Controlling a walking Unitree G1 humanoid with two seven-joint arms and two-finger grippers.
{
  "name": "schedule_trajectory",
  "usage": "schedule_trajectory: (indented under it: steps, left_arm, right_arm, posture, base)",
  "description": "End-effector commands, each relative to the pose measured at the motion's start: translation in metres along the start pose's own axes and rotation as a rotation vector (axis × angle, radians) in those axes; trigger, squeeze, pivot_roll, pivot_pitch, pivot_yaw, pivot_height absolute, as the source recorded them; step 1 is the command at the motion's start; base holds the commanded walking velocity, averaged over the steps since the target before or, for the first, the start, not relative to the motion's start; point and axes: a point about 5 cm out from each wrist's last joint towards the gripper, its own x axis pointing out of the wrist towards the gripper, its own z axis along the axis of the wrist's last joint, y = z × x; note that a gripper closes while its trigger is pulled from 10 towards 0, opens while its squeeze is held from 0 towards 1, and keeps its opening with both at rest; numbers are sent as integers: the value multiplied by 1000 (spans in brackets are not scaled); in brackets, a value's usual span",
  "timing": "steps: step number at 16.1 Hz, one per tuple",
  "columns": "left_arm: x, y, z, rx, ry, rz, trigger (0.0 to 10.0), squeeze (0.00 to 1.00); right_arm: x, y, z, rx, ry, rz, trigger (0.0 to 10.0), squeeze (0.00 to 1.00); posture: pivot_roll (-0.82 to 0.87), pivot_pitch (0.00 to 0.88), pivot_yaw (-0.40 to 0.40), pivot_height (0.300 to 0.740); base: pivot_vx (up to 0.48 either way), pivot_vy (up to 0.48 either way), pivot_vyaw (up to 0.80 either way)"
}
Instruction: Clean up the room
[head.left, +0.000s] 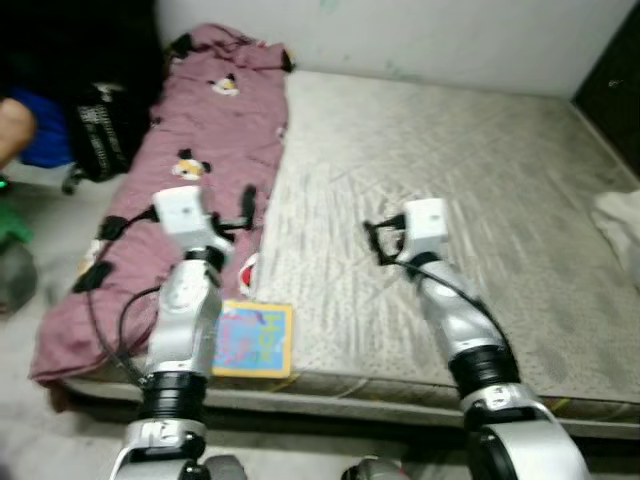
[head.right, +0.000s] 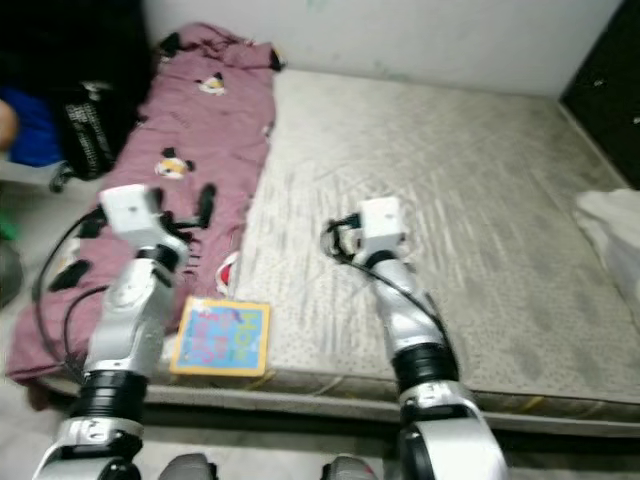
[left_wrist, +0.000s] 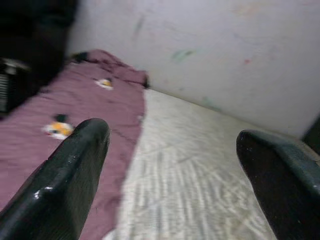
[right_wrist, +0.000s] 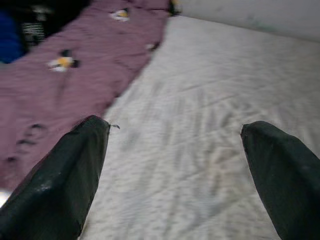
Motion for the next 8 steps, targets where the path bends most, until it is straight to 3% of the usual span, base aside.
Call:
schedule_trajectory:
  steps: [1, 2, 3, 8]
  left_arm:
    - [1, -6, 0, -8, 2, -8, 10000, 0]
    - [1, -6, 0, -11, 1, -9, 10000, 0]
    - [1, -7, 0, -6, 0, -18, 10000, 0]
    - [1, -8, 0, -10, 1, -22, 10000, 0]
  right_arm:
    - [0, -9, 3, -5, 2, -22, 10000, 0]
    - [0, -9, 2, -6, 3, -20, 10000, 0]
    - [0, -9, 2, -8, 3, -19, 10000, 0]
    - [0, -8, 2, -11, 7, -13, 10000, 0]
  posture:
    - [-7, 0, -35, 740]
    - [-8, 0, -35, 740]
    - [-8, 0, -35, 740]
    - [-8, 0, -36, 740]
  base:
    - [0, 0, -781]
    - [0, 0, -781]
    - [0, 480, -600]
    - [0, 480, 0]
